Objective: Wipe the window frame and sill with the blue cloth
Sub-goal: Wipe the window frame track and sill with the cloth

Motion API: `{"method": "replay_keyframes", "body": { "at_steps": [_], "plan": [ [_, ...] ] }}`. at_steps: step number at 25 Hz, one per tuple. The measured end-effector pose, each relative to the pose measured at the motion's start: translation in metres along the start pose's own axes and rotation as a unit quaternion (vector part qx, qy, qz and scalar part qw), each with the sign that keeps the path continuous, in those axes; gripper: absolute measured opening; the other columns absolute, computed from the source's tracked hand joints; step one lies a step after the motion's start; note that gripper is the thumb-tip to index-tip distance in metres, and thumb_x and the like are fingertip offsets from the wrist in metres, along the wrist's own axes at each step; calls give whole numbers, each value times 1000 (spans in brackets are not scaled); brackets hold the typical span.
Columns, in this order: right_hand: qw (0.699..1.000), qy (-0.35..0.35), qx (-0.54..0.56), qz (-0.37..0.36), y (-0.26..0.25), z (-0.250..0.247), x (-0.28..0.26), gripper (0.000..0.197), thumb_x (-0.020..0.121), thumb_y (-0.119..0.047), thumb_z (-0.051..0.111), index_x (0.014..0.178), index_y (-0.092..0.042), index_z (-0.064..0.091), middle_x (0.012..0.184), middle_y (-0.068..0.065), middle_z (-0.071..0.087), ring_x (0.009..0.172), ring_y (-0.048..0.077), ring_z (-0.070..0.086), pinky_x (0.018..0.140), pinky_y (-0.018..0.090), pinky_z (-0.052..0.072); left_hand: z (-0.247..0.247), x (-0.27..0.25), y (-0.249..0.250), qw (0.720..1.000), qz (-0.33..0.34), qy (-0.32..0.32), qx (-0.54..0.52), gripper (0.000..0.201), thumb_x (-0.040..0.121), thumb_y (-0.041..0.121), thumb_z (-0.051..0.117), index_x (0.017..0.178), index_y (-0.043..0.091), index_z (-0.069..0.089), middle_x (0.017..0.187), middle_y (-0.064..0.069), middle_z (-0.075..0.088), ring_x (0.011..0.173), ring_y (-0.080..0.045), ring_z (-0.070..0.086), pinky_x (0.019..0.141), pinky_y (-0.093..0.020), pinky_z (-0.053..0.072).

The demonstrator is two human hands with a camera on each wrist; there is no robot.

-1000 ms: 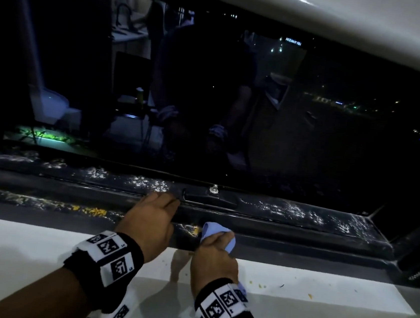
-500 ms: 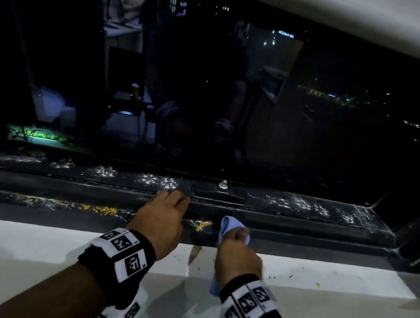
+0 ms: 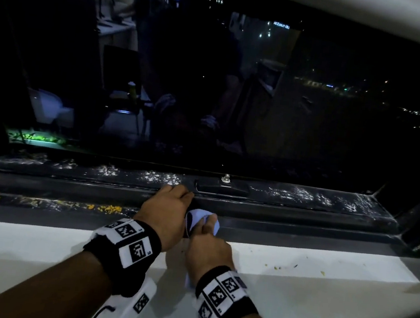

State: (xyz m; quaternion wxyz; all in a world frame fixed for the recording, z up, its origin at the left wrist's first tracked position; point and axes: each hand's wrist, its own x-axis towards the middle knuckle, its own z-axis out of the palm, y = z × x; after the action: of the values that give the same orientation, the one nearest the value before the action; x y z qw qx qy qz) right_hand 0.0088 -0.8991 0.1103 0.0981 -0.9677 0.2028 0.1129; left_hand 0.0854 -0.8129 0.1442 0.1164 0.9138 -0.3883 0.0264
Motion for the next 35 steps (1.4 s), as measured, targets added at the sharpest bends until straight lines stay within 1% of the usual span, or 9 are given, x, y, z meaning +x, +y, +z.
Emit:
{"method": "replay_keyframes", "body": {
  "at_steps": [6,11,15,18,20,27,31,33,35],
  "plan": [
    [994,90,61,5,60,-22,-17,54,81,-12,52,131,-24,38,119,9,62,100,32,63,83,35,49,0,2,0,1000,-5,-12,2,60,83,12,50,140,18,32,137,3,38,120,-21,37,100,-34,40],
    [990,50,68,114,40,-15,-7,63,93,-8,38,145,1,6,153,22,19,116,36,53,93,42,43,-5,3,0,1000,-3,-8,-6,59,82,9,49,138,20,36,137,4,39,121,-21,38,102,-36,39],
    [999,1,36,-4,9,-5,-5,58,96,-13,33,148,-8,6,154,21,14,115,42,51,94,46,42,-7,5,1,999,-14,-29,13,59,86,20,54,141,20,33,145,-1,35,129,-24,33,108,-33,32],
    [997,25,-21,-75,26,-21,-18,48,89,-14,49,134,-15,33,139,18,43,108,38,57,87,44,46,-7,5,1,999,-21,-37,17,61,86,20,54,142,21,31,149,-2,30,134,-24,28,110,-31,26],
    [997,67,22,-17,47,-29,-20,48,79,-9,60,122,-14,38,119,14,59,102,35,62,81,40,48,-6,4,0,999,-25,-30,8,61,86,15,51,142,23,30,146,-1,32,132,-23,29,110,-34,30],
    [998,24,43,41,4,2,-6,66,98,-11,34,146,-2,-10,145,26,34,113,40,54,94,45,44,1,5,-7,1000,-7,-12,5,61,86,18,52,142,22,29,142,2,34,128,-21,31,106,-35,35],
    [999,39,-9,-29,7,-17,-13,54,91,-11,41,142,-17,24,137,19,47,110,37,57,90,43,45,-8,-11,-16,1000,20,-3,-19,61,89,21,46,144,16,23,149,-3,29,134,-22,24,112,-33,25],
    [997,71,25,34,23,-27,-13,58,79,-8,54,130,-24,33,119,15,60,102,33,62,84,39,48,-14,-26,-35,998,33,52,15,60,86,23,47,142,14,29,141,-4,40,125,-25,35,108,-37,31],
    [994,64,15,92,13,-22,-9,61,81,-10,56,134,-18,28,130,16,50,105,34,60,85,41,48,-17,-38,-61,994,28,77,67,58,79,23,54,134,11,41,125,-6,52,109,-27,46,99,-42,39]
  ]
}}
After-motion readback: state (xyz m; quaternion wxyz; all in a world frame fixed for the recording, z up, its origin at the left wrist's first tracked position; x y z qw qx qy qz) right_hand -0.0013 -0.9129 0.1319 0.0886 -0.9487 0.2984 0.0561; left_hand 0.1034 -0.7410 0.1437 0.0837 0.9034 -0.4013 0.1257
